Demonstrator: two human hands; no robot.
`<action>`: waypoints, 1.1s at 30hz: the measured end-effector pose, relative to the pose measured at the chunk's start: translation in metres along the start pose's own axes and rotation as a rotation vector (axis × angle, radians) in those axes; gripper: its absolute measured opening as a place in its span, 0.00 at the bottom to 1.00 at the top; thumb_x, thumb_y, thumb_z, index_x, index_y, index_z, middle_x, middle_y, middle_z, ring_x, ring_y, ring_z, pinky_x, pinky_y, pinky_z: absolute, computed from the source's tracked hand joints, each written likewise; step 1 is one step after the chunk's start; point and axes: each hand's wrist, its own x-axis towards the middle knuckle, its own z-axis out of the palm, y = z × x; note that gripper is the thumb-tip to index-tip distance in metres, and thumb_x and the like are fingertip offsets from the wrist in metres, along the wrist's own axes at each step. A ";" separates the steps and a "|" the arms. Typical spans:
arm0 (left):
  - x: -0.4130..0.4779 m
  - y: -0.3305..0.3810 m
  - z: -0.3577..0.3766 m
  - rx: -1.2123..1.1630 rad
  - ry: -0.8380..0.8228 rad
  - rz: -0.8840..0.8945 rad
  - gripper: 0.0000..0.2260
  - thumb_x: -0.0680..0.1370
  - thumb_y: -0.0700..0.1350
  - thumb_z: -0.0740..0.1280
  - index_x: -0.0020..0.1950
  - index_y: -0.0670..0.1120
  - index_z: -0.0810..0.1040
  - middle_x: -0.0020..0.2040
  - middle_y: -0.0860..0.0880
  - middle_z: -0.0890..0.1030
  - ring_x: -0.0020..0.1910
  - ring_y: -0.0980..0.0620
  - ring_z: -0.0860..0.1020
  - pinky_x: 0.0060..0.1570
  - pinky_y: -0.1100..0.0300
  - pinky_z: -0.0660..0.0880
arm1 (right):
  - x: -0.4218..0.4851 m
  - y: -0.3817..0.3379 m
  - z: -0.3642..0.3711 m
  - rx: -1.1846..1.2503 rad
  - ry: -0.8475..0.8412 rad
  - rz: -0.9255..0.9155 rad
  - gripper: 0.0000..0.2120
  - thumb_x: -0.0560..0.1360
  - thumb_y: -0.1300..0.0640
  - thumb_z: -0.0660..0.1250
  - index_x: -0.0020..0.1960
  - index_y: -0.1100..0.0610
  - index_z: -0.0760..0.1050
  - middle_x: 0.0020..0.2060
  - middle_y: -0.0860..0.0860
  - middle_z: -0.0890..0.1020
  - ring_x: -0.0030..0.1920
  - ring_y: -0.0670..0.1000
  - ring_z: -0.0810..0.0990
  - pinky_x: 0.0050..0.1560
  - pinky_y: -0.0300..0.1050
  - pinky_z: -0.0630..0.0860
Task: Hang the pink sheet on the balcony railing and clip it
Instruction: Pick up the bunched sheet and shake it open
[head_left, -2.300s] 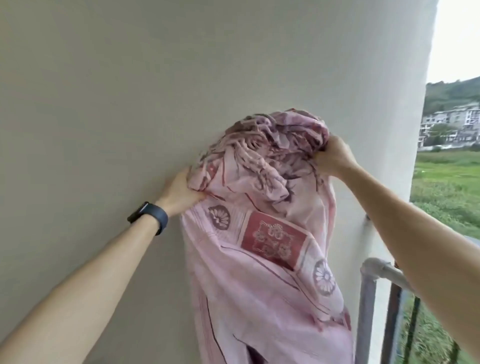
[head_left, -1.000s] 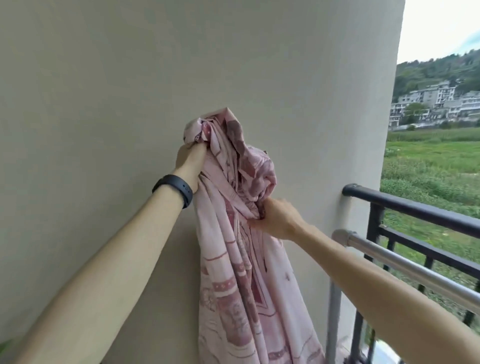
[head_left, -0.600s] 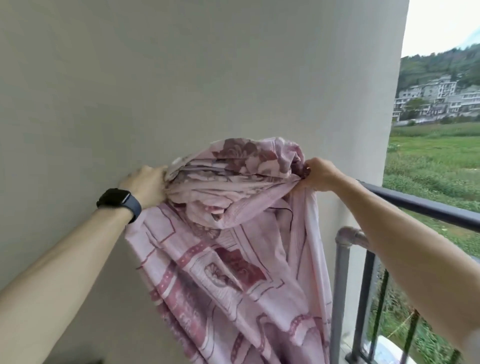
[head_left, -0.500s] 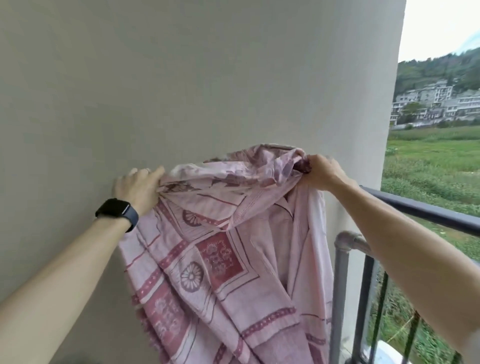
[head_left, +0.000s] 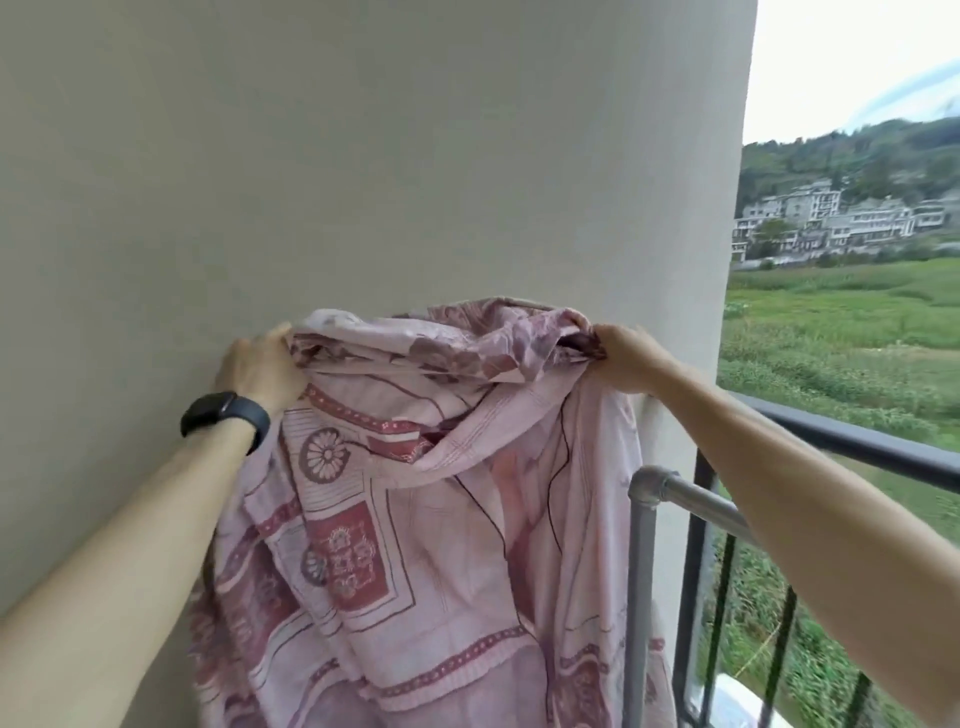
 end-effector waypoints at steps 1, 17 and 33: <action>-0.005 0.012 0.000 -0.176 -0.155 -0.096 0.04 0.74 0.39 0.68 0.47 0.43 0.78 0.48 0.36 0.82 0.48 0.36 0.79 0.43 0.53 0.73 | -0.001 -0.002 0.003 0.084 0.015 0.039 0.12 0.74 0.54 0.64 0.55 0.57 0.79 0.45 0.59 0.82 0.46 0.62 0.79 0.42 0.46 0.70; -0.023 0.033 0.012 -0.241 -0.131 -0.027 0.07 0.73 0.44 0.68 0.49 0.47 0.80 0.51 0.39 0.84 0.53 0.36 0.80 0.51 0.51 0.76 | -0.005 0.028 0.005 -0.280 0.227 0.129 0.08 0.81 0.61 0.56 0.59 0.55 0.68 0.39 0.54 0.77 0.45 0.60 0.79 0.41 0.53 0.78; -0.089 0.133 -0.096 0.053 0.386 0.370 0.13 0.75 0.41 0.67 0.57 0.45 0.69 0.50 0.40 0.79 0.39 0.30 0.79 0.33 0.49 0.68 | -0.083 0.057 -0.082 -0.277 0.408 0.268 0.17 0.81 0.61 0.57 0.69 0.54 0.67 0.58 0.60 0.77 0.62 0.64 0.71 0.43 0.53 0.69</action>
